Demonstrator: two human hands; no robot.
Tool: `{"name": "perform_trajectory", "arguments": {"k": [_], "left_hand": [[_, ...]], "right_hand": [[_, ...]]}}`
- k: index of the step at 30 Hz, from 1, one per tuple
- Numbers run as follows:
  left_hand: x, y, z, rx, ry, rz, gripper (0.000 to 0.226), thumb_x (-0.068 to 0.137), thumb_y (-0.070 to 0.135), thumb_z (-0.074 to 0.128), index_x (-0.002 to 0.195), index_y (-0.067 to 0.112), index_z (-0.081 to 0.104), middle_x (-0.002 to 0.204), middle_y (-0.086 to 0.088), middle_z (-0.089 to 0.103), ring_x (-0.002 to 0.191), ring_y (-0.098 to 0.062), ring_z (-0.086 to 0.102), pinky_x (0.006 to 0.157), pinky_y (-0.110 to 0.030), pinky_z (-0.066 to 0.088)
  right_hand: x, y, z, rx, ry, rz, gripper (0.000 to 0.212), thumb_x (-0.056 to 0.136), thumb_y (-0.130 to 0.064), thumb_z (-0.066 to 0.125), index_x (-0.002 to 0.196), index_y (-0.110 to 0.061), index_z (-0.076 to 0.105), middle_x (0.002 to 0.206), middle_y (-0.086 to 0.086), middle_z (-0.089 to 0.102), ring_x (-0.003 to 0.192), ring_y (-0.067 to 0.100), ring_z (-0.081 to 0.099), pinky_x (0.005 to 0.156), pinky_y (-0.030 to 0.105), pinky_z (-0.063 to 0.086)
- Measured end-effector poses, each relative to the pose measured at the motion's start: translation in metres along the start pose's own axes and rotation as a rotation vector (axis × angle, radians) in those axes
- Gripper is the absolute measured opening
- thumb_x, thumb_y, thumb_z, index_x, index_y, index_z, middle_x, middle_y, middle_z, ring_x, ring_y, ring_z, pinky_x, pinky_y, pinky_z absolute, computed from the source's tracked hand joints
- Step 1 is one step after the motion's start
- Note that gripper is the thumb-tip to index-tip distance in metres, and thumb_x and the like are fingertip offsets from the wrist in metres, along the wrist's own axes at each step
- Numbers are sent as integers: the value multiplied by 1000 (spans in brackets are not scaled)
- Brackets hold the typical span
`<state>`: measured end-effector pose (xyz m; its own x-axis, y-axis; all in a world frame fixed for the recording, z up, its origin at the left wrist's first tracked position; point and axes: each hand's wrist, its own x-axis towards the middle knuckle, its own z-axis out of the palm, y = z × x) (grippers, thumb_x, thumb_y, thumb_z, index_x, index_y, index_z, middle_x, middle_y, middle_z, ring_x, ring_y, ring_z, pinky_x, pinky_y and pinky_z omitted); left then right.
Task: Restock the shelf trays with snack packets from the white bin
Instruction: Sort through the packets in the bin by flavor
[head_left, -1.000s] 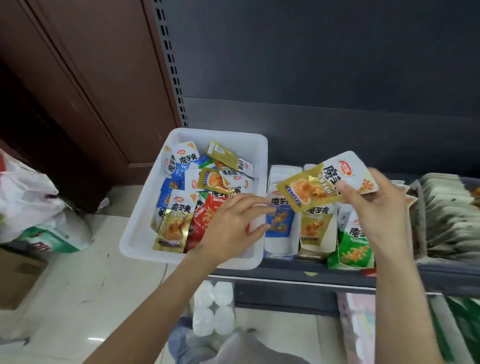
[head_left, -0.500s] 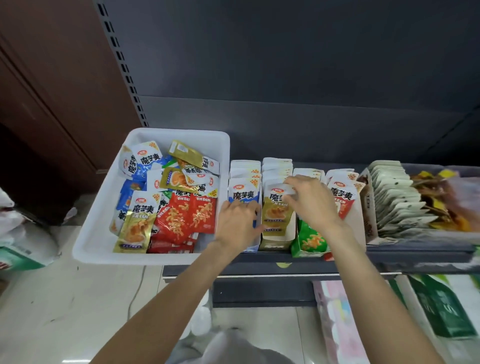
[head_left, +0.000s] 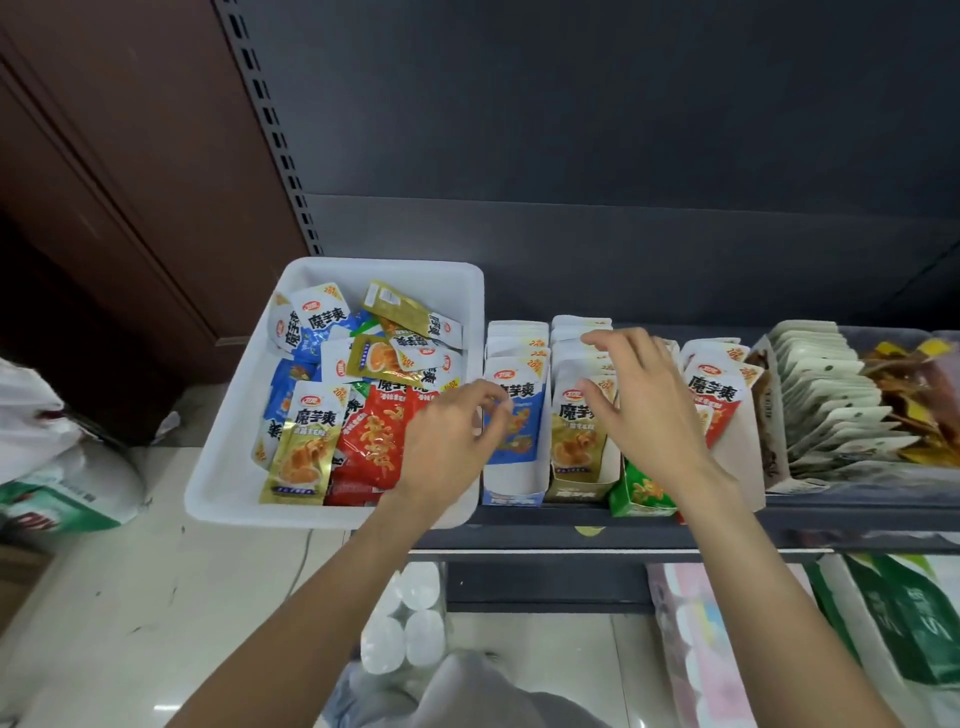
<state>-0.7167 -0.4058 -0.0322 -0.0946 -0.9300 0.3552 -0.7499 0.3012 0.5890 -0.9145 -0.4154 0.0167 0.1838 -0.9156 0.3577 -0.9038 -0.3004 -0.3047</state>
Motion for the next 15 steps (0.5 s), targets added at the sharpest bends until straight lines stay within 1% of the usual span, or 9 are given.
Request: {"name": "perform_trajectory", "arguments": {"k": [1, 3, 4, 6, 7, 9, 10, 12, 15], "left_hand": [[-4, -11, -13, 21, 60, 4, 18, 92, 33, 56, 99, 19, 66, 83, 7, 68, 68, -5, 58, 56, -20, 49], [-10, -42, -38, 103, 86, -70, 19, 89, 28, 62, 105, 18, 64, 94, 3, 68, 82, -10, 60, 69, -23, 50], [-14, -60, -49, 150, 46, -158, 25, 88, 26, 64, 111, 17, 62, 104, 0, 66, 95, -15, 59, 78, -26, 48], [-22, -95, -70, 230, -71, -374, 42, 85, 26, 67, 124, 17, 54, 124, -5, 56, 115, -21, 50, 93, -35, 43], [-25, -108, -79, 256, -115, -465, 49, 84, 28, 68, 129, 17, 50, 130, -7, 52, 121, -23, 46, 97, -38, 41], [-29, -125, -92, 278, -162, -565, 57, 84, 31, 67, 134, 17, 45, 137, -8, 47, 125, -24, 43, 101, -38, 38], [-29, -129, -93, 289, -189, -574, 58, 85, 33, 66, 135, 17, 43, 139, -7, 45, 126, -24, 41, 103, -37, 37], [-25, -137, -89, 345, -267, -523, 57, 89, 36, 60, 138, 16, 40, 143, -5, 41, 130, -23, 37, 107, -34, 32], [-14, -149, -75, 437, -371, -475, 62, 92, 39, 53, 144, 14, 30, 150, -7, 30, 139, -24, 23, 114, -34, 22]], "right_hand": [[2, -11, -2, 63, -21, -24, 36, 88, -17, 63, 122, -13, 54, 117, 9, 55, 107, 26, 52, 84, 37, 45], [9, -36, 1, 176, -107, -92, 31, 90, -19, 59, 121, -16, 55, 116, 3, 58, 105, 20, 54, 84, 36, 47], [13, -49, 7, 223, -173, -134, 29, 91, -21, 57, 120, -18, 56, 115, 0, 58, 106, 17, 54, 86, 35, 47], [22, -74, 28, 257, -320, -223, 29, 93, -25, 54, 121, -20, 56, 120, -3, 58, 111, 14, 52, 91, 34, 45], [27, -86, 42, 247, -382, -258, 30, 94, -27, 53, 123, -21, 56, 123, -3, 57, 114, 14, 50, 94, 33, 43], [36, -108, 72, 208, -465, -293, 34, 94, -29, 54, 127, -21, 53, 127, -2, 54, 119, 16, 47, 99, 33, 39], [39, -117, 87, 179, -487, -302, 36, 94, -29, 54, 129, -20, 52, 130, -1, 52, 122, 18, 44, 101, 35, 37], [45, -133, 116, 88, -532, -292, 45, 93, -30, 54, 136, -18, 44, 139, 3, 43, 130, 23, 37, 106, 42, 35], [47, -146, 148, -68, -645, -203, 65, 90, -34, 60, 145, -19, 28, 151, 10, 23, 137, 34, 23, 109, 53, 29]]}}
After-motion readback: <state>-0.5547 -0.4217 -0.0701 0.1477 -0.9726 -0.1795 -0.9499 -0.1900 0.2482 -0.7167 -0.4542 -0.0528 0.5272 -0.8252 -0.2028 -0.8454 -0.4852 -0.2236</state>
